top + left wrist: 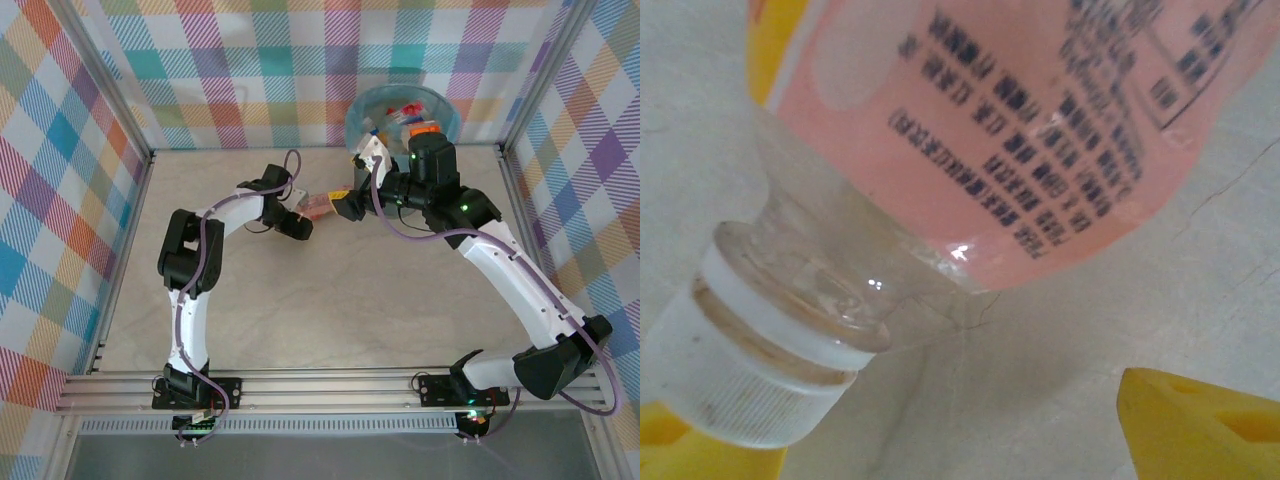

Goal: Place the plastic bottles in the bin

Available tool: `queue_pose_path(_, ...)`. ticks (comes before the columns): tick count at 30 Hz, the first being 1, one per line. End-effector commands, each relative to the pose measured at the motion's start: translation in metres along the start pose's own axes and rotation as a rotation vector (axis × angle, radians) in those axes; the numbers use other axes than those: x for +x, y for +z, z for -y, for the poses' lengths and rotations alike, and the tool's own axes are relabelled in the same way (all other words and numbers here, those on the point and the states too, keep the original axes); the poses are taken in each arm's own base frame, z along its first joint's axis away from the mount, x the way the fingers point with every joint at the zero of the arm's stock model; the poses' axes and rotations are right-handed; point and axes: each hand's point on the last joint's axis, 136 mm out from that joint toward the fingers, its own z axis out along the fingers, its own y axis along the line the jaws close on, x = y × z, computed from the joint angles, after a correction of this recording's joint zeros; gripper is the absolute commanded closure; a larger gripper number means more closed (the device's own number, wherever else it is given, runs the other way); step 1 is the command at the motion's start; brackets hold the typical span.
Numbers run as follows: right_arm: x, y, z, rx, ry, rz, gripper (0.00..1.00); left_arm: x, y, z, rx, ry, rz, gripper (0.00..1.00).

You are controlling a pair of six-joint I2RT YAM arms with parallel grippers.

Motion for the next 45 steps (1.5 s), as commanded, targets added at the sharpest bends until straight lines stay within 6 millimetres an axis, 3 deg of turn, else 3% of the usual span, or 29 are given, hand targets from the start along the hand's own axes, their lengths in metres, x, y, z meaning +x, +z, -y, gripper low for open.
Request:
queue_pose_path(1,-0.020,-0.010,-0.004,-0.015,-0.017,0.054,0.11,-0.013,-0.005,0.002,0.027,0.014,0.016,0.18)
queue_pose_path(12,-0.021,-0.025,-0.014,-0.029,-0.005,0.057,0.12,-0.023,0.003,0.016,0.128,0.045,-0.008,0.42)
queue_pose_path(26,-0.010,-0.028,-0.020,-0.033,0.035,0.047,0.14,-0.017,-0.015,0.028,0.172,0.049,-0.012,0.73)
queue_pose_path(38,-0.009,-0.024,-0.025,-0.053,0.055,0.050,0.15,-0.006,-0.044,0.031,0.131,0.036,0.046,0.87)
queue_pose_path(42,-0.010,-0.023,-0.024,-0.050,0.052,0.056,0.15,0.006,-0.050,0.026,0.089,0.020,0.056,0.86)
queue_pose_path(45,-0.011,-0.021,-0.025,-0.056,0.054,0.059,0.15,0.009,-0.050,0.018,0.046,0.015,0.046,0.68)
